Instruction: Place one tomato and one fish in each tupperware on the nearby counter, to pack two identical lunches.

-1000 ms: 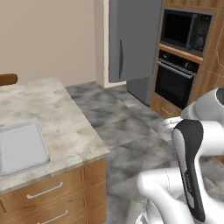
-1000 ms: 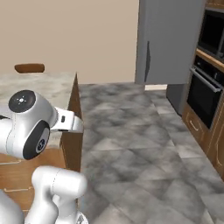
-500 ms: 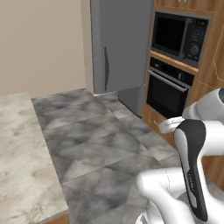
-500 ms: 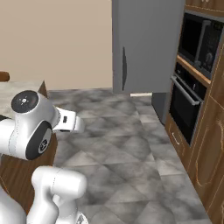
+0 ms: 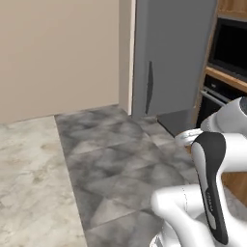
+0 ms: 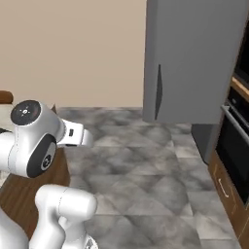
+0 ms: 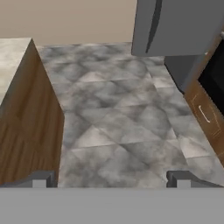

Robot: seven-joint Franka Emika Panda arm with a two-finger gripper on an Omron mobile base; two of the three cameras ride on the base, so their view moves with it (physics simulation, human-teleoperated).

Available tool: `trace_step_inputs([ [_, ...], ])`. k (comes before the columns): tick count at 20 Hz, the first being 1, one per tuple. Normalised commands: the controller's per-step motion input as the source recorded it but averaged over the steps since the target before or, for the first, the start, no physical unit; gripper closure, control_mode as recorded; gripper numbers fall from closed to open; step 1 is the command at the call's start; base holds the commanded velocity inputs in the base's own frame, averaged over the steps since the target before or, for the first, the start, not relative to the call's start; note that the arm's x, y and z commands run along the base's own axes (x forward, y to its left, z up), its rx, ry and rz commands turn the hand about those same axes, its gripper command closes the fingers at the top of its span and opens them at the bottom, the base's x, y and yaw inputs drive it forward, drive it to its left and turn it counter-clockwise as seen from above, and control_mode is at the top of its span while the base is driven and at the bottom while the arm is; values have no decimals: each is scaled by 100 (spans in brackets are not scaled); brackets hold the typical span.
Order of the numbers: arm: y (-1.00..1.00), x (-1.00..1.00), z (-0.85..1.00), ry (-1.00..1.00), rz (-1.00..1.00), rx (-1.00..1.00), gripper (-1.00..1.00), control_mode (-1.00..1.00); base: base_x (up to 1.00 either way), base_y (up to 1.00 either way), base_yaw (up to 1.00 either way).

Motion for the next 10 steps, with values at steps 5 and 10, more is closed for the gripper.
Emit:
trace_step_inputs([
  [5, 0, 0, 0, 0, 0, 0, -100, 100, 100, 28, 26],
  [10, 0, 0, 0, 0, 0, 0, -100, 100, 100, 11, 11],
])
